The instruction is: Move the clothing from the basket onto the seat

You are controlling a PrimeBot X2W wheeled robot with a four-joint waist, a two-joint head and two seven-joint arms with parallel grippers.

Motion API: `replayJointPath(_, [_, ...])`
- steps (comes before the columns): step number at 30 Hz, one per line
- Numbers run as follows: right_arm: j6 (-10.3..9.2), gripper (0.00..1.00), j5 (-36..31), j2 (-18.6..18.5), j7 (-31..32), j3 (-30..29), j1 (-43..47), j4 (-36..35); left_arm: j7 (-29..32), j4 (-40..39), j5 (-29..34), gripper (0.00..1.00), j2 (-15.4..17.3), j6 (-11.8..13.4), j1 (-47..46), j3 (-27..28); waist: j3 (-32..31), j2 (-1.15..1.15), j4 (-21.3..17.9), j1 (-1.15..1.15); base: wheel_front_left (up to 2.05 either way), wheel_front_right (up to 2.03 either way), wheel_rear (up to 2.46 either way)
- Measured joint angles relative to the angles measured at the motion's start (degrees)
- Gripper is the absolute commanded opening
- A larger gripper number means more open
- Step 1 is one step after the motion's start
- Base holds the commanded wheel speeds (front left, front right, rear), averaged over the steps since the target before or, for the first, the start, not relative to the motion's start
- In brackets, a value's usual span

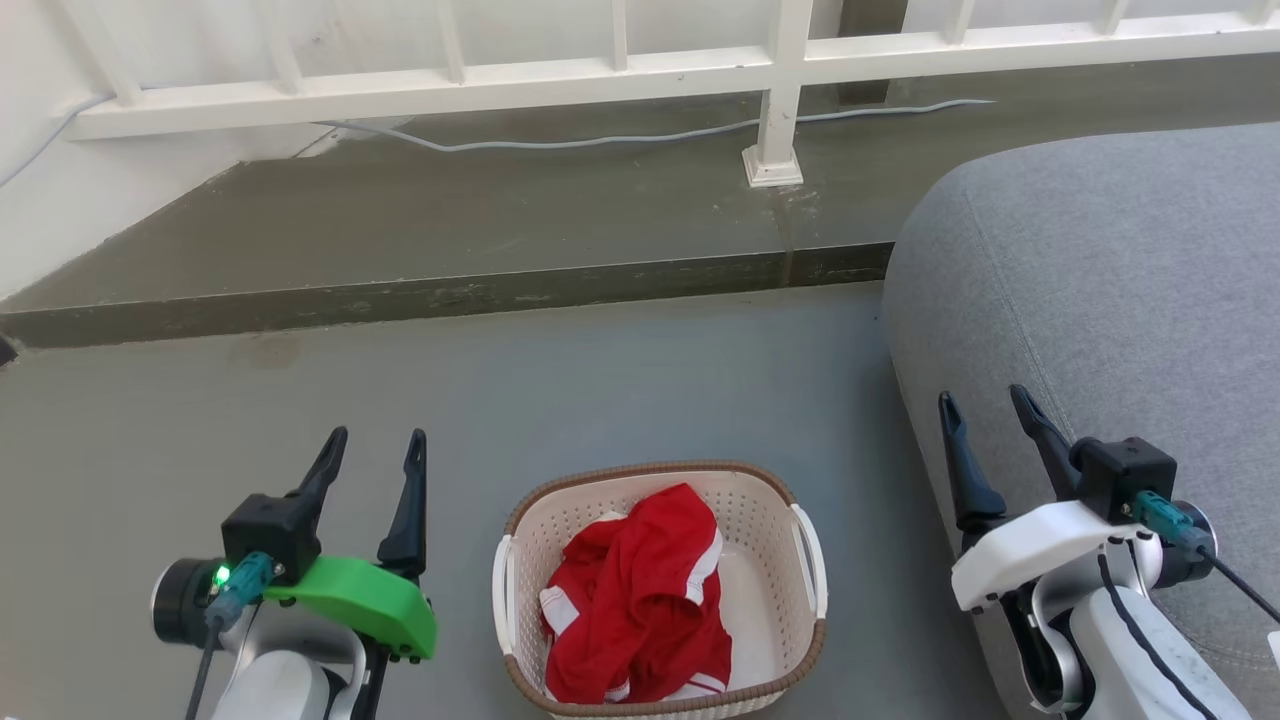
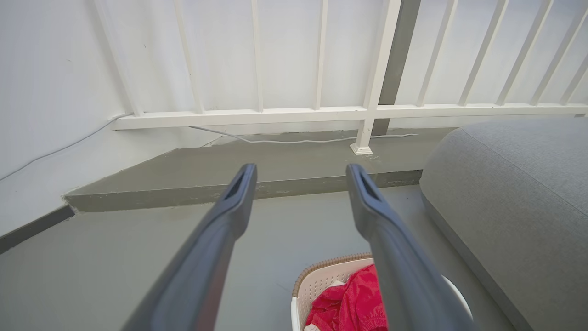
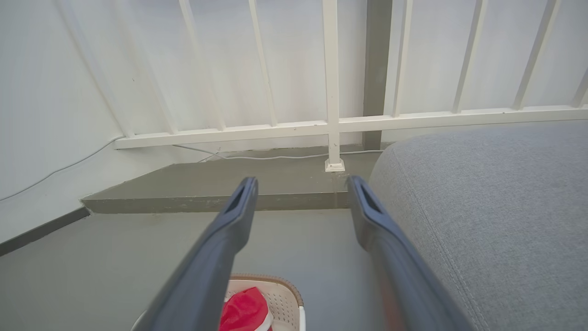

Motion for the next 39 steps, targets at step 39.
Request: replayJointPath(39, [0.64, 1.00, -1.54, 0.78, -0.57, -1.59, -2.21, -0.10, -0.34, -0.26, 2.30, 1.00, 0.09, 0.68, -2.69, -1.08, 4.16, 0.00, 0.11, 0.00, 0.00, 0.00, 0.00])
